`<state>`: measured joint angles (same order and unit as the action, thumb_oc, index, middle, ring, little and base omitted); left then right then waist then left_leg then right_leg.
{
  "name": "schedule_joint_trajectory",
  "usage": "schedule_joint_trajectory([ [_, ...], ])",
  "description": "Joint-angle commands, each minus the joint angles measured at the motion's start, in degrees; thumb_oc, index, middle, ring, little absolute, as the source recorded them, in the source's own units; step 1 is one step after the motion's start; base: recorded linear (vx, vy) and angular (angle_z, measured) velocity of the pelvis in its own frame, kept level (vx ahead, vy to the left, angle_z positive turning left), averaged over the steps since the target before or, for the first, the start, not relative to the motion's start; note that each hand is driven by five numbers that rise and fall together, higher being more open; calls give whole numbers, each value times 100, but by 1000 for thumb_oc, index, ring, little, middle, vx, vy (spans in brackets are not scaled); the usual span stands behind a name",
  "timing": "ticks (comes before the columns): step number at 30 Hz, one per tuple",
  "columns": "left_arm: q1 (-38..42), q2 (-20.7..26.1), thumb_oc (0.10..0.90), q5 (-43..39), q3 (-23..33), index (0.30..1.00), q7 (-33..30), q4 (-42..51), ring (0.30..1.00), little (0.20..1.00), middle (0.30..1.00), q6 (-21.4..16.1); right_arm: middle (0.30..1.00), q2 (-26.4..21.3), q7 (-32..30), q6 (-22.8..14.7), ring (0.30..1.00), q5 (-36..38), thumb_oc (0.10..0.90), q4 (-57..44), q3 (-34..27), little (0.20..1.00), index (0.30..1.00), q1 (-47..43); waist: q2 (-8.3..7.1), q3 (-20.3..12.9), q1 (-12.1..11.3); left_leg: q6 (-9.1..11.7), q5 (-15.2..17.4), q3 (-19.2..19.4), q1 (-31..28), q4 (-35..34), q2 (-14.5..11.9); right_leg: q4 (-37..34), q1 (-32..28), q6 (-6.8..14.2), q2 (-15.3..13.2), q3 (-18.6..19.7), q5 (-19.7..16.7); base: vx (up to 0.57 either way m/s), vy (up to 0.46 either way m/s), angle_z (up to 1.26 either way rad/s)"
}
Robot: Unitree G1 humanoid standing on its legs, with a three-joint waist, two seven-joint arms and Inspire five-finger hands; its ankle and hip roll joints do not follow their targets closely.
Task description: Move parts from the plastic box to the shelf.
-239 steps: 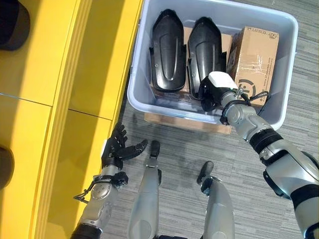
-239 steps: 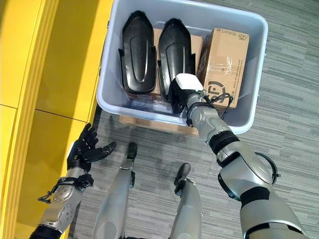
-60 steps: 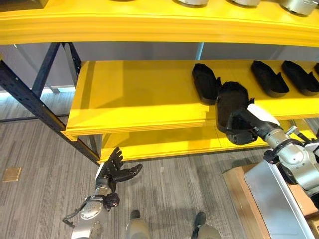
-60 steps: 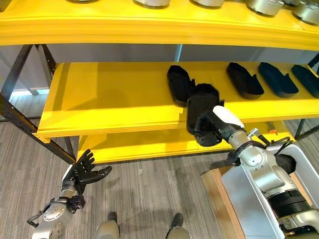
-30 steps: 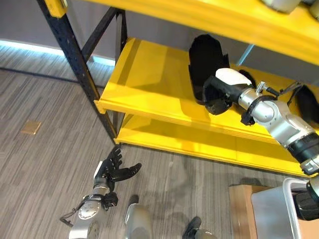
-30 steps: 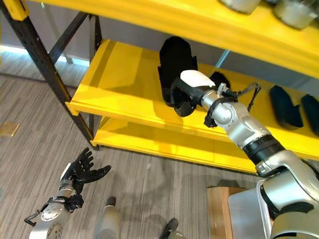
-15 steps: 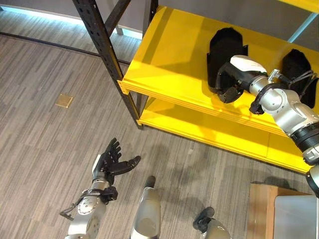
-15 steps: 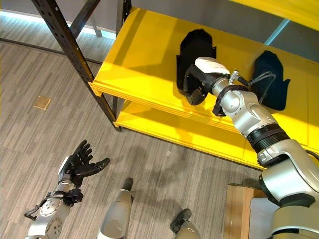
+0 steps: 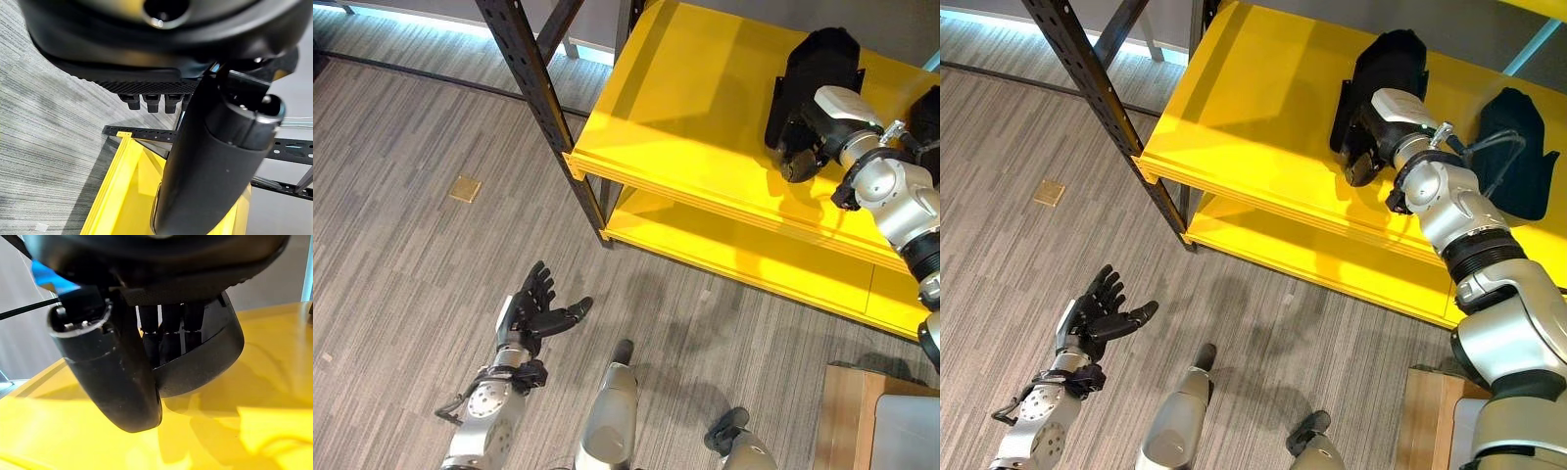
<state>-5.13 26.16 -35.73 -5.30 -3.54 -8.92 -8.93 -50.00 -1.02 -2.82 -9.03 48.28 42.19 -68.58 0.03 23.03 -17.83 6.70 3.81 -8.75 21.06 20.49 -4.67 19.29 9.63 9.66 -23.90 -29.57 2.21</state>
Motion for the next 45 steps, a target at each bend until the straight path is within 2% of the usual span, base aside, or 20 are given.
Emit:
schedule_joint_trajectory([
  [1, 175, 422, 900, -113, -127, 1000, -30, 574, 1000, 1000, 1000, -628, 300, -192, -706, -164, 300, -73, 400, 99, 28, 300, 300, -1277, -65, -462, -12, -53, -199, -24, 496, -29, -74, 337, -624, 1, 64, 240, 555, 0, 0, 0],
  [10, 213, 458, 900, -154, -208, 1000, -5, 568, 1000, 1000, 1000, -656, 300, -293, -832, -194, 300, 114, 400, 295, -35, 300, 300, -1368, 41, -399, -18, -86, -218, -38, 558, -26, -15, 406, -532, 10, 31, 250, 572, -3, -2, 3],
  [20, 218, 477, 900, -150, -213, 1000, -17, 553, 1000, 1000, 1000, -655, 300, -274, -837, -218, 300, 157, 400, 260, -12, 300, 300, -1365, 68, -375, -15, -96, -245, -51, 581, -81, 6, 370, -516, 9, 31, 234, 572, 0, 0, 0],
  [45, 206, 582, 900, -178, -192, 1000, -22, 586, 1000, 1000, 1000, -692, 300, -286, -1006, -230, 300, 166, 400, 399, 87, 300, 300, -1580, 2, -291, -112, -135, -340, -171, 764, -187, 133, 253, -497, 19, 72, 30, 537, 3, -2, 3],
])
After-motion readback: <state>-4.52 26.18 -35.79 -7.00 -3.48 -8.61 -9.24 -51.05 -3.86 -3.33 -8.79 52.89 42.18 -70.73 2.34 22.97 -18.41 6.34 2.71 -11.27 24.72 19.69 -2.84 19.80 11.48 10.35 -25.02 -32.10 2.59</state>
